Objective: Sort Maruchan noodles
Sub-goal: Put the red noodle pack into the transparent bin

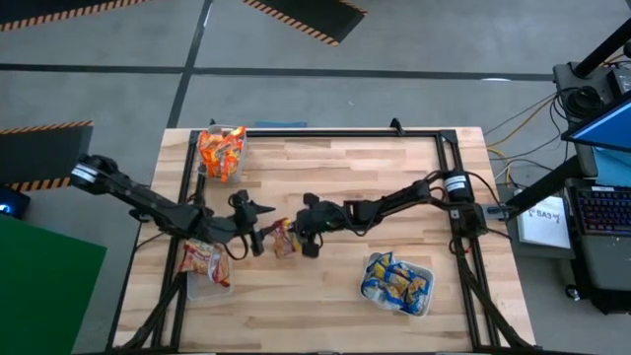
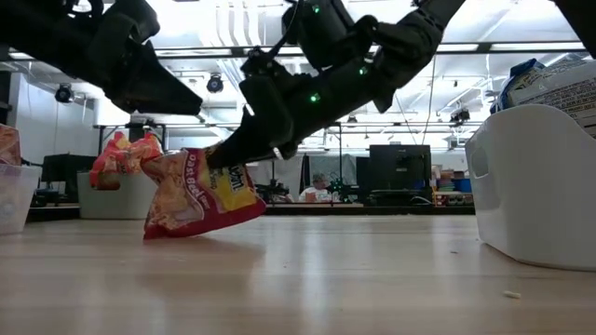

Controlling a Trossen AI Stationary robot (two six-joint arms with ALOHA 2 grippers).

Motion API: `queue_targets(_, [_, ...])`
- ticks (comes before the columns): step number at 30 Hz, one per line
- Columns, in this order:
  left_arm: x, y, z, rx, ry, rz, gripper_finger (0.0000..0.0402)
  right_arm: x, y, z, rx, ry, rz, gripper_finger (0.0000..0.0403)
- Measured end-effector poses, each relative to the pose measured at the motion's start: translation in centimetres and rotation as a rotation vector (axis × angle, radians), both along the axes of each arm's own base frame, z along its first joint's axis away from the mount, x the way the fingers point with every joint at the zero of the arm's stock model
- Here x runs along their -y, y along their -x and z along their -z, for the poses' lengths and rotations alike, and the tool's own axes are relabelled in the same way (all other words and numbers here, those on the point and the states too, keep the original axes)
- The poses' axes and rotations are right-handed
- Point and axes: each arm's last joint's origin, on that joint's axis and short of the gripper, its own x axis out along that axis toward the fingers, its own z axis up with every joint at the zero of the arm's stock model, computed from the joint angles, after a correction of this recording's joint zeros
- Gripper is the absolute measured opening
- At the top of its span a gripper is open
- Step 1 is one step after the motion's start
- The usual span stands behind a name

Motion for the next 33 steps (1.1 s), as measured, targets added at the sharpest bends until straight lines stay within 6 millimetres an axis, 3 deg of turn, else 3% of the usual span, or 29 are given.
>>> queue_targets(6, [0.1,-0.3,0.9,-0.038,0.015,0.002,0.0235,-1.6,0.2,-0.3,0.0,0.154,0.018,0.0021])
queue_targets(11, [0.6,-0.6,1.7,-0.099,0.06,0.11,0.024,-1.7,0.3,-0.4,-0.008,0.161,0.013,0.0021])
queue_targets(25, [0.0,-1.9,4.3,-0.191,0.041,0.04,0.0239,-2.1,0.3,-0.4,-0.008,0.194,-0.009,0.0021])
queue_targets(29, [0.2,-2.3,4.9,-0.209,0.044,0.074,0.0222,-2.1,0.3,-0.4,-0.01,0.194,-0.014,0.0022])
queue_targets(33, [0.2,-2.4,5.1,-0.215,0.043,0.076,0.0175,-2.1,0.3,-0.3,-0.013,0.191,-0.011,0.0026])
